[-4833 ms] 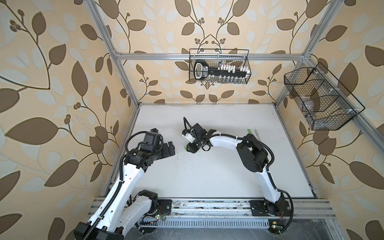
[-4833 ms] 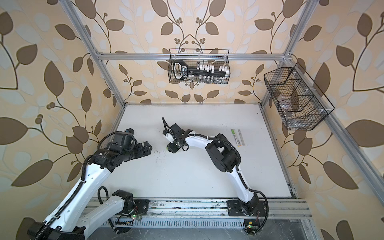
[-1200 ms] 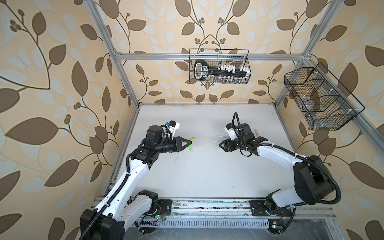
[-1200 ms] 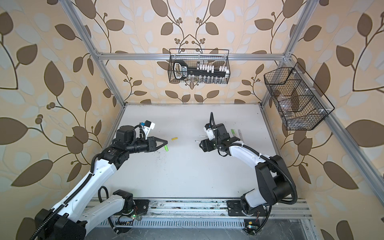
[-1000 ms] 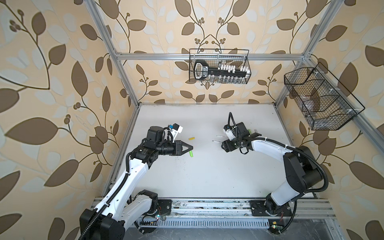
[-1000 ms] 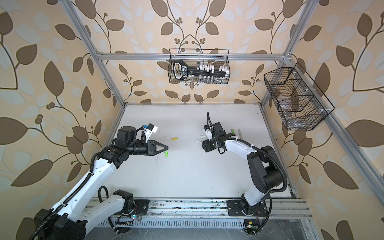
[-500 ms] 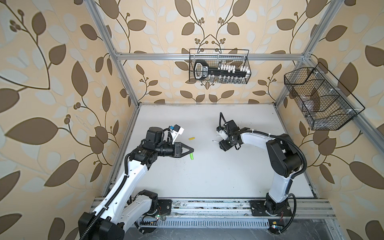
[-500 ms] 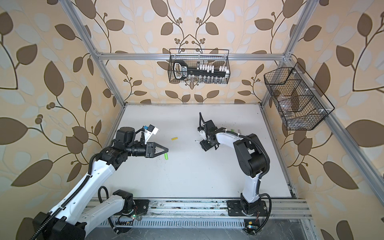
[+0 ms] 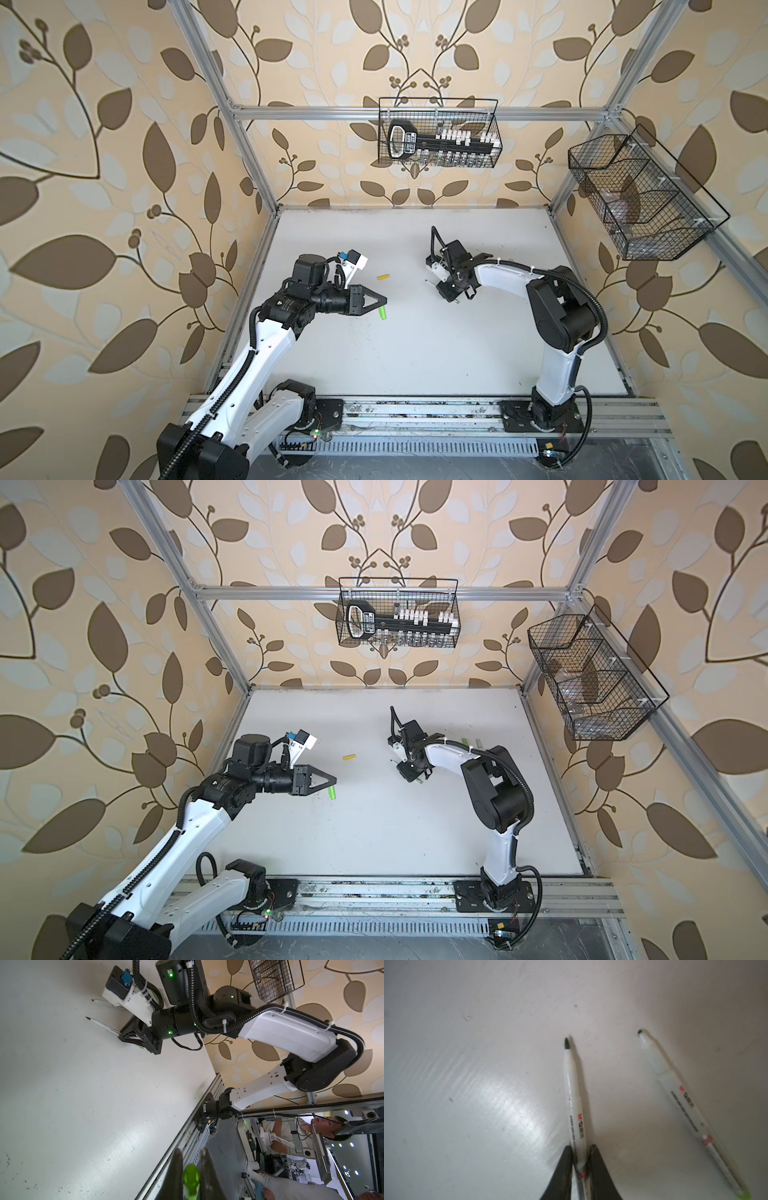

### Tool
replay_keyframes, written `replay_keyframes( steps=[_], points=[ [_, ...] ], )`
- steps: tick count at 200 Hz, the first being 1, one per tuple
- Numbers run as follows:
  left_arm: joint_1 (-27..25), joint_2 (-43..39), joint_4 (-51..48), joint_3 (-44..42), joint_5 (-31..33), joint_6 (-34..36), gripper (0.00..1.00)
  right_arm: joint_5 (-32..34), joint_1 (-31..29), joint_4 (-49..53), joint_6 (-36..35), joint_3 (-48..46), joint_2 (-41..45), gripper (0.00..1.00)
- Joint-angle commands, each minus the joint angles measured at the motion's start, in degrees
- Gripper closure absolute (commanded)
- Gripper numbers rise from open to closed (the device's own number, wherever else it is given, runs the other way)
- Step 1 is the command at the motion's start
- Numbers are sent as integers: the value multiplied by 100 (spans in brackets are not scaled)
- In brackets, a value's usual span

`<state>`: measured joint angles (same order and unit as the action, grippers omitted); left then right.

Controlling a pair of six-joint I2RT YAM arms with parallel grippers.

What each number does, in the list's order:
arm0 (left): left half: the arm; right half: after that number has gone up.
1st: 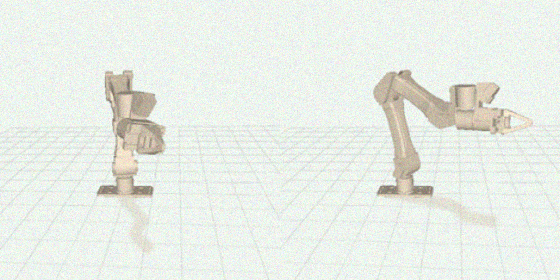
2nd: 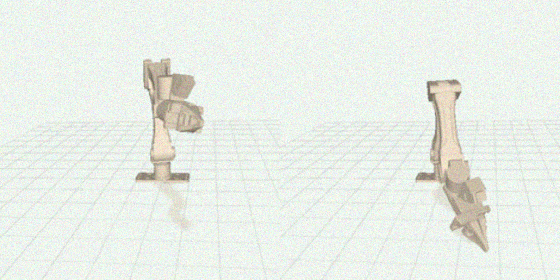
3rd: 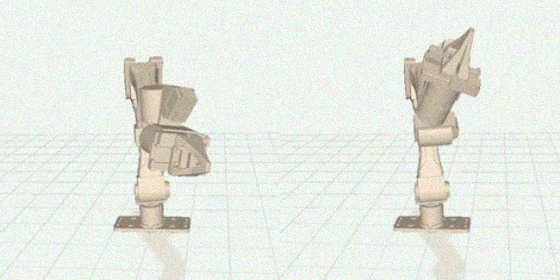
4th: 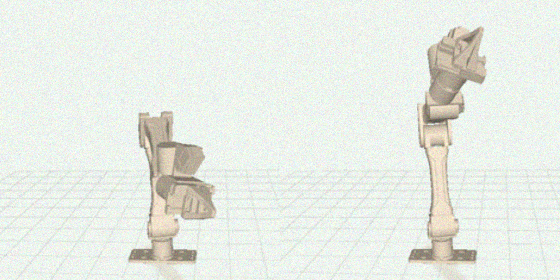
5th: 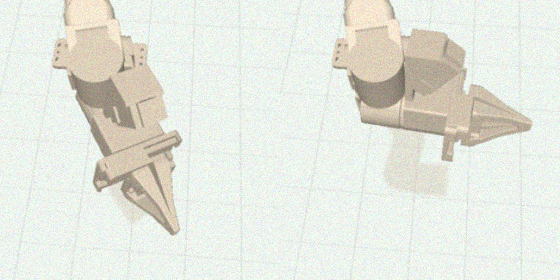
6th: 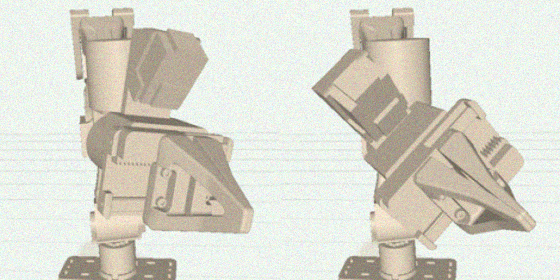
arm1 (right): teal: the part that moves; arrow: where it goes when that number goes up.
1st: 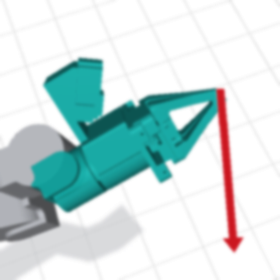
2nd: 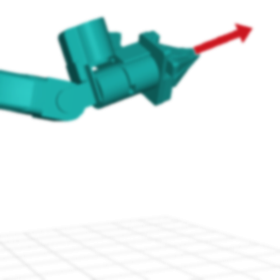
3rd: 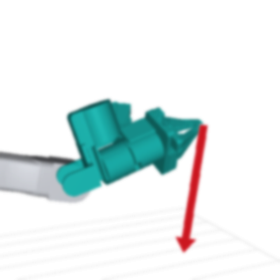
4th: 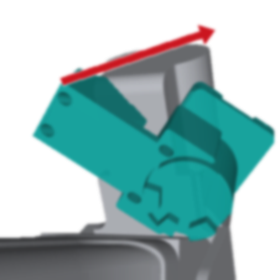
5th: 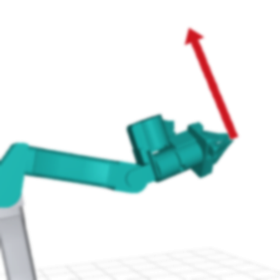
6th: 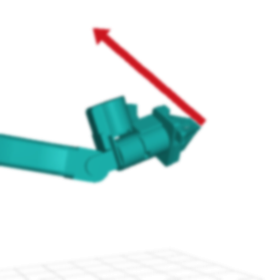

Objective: Insert the pens into the pen caps
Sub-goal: 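Move the right gripper to the white pens while the left gripper holds the cap, then grasp a white pen with the right gripper and lift it upright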

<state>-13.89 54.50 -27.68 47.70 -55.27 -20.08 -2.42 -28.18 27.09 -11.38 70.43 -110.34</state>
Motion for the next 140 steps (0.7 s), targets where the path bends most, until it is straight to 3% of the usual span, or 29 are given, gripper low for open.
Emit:
replay_keyframes(
  steps=[1,62,101,140],
  points=[
    [47,-72,-91,283,365,233,100,-279,-198,233,65,-37,-116,86],
    [474,-397,787,45,1308,-473,100,-1201,-861,-951,948,-809,897,90],
    [673,-421,1797,-296,1268,-1071,100,-1633,-1277,-1903,1637,-1499,1735,91],
    [862,-395,2159,-401,1058,-1305,100,-1960,-1744,-2656,1700,-2028,2527,91]
  ],
)
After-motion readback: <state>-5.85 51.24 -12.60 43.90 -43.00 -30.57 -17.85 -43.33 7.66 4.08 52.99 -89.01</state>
